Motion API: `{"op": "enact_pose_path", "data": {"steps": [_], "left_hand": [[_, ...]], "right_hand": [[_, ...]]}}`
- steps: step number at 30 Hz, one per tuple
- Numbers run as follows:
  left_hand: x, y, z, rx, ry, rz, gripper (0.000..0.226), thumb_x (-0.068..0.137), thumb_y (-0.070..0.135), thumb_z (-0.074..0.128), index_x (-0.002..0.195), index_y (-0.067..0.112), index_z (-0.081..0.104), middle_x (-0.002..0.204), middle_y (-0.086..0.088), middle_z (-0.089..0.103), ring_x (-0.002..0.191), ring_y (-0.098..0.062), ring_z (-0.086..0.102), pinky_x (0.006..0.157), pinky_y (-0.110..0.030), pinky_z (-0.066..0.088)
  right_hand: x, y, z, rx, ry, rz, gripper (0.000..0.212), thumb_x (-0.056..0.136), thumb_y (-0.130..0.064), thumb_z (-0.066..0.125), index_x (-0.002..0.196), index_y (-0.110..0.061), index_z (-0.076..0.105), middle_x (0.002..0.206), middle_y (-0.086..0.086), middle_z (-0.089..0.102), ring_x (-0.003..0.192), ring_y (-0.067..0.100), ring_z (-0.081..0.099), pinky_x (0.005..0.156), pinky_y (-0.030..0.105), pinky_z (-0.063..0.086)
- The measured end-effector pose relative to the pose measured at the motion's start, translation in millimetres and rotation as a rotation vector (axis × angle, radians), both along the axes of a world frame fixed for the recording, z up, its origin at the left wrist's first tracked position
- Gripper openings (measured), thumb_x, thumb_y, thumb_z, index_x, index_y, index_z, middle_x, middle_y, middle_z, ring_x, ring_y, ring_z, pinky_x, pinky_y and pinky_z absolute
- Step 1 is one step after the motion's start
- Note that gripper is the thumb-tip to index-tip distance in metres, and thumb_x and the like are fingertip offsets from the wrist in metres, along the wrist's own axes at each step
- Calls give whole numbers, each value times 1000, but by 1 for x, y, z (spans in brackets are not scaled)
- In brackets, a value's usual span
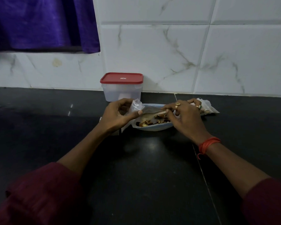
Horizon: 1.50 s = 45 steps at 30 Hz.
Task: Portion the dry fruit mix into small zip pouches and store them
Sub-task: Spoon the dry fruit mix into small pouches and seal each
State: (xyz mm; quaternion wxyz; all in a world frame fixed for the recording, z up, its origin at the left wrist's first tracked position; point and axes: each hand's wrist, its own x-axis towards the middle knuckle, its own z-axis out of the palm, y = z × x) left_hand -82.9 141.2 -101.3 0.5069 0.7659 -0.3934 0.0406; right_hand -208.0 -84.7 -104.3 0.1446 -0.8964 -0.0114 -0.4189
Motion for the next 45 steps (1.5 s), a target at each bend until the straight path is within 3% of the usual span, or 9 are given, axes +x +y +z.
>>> {"op": "enact_pose_path", "data": {"steps": [5,10,16,21,26,30,34,40,45], "left_hand": [[2,4,0,60,-82,-18,56,79,35,83,130,20,64,117,8,69,106,-3,65,89,-15,52],[4,7,1,91,-104,-36,60,75,35,85,129,20,64,114,13,68,105,0,65,88,-12,52],[2,4,1,92,-119,-22,53,76,37,84,124,22,67,104,22,67,98,9,64,79,-4,48],[2,3,-1,91,-117,-23,49,78,37,83,121,19,69,104,17,69,97,5,65,80,-6,49],[3,4,-1,98,-134,-11,52,78,38,83,122,16,69,107,10,71,96,0,66,79,-7,50],[3,3,-2,92,-120,-11,55,76,40,83,123,17,68,107,9,71,96,0,66,79,-8,51],[2,3,-2,82,-117,-10,52,75,38,84,120,17,69,101,11,71,90,3,66,75,-9,51],[2,4,-1,75,-98,-24,59,70,52,78,118,18,68,100,11,71,88,1,68,73,-12,53],[1,5,0,54,-129,-19,51,74,42,83,117,19,69,102,11,70,88,0,67,73,-12,53]], "right_hand": [[-2,-3,-1,14,25,-64,24,90,-28,58,104,-27,78,76,-8,60,75,14,60,85,34,28],[-5,0,3,81,92,33,32,90,-39,50,101,-31,78,69,-15,54,66,5,50,81,51,44],[-3,4,3,107,138,85,24,88,-35,55,95,-35,78,66,-17,59,67,4,52,89,47,35],[-5,9,3,46,259,115,37,87,-51,50,109,-37,75,82,-15,71,75,15,62,88,50,41],[-9,6,6,115,226,150,26,83,-36,59,101,-37,78,66,-17,66,58,8,59,68,28,43],[-10,10,8,183,229,112,22,83,-30,63,97,-36,80,74,-8,74,58,13,62,59,27,49],[-9,16,9,284,274,115,18,89,-14,67,95,-24,81,61,-21,63,51,2,57,50,12,38],[-3,21,5,453,294,27,16,89,-19,66,90,-20,82,66,-7,71,64,8,65,60,21,51],[-3,19,7,496,242,-56,21,89,-20,63,81,-14,81,67,4,72,67,14,64,57,13,42]]}}
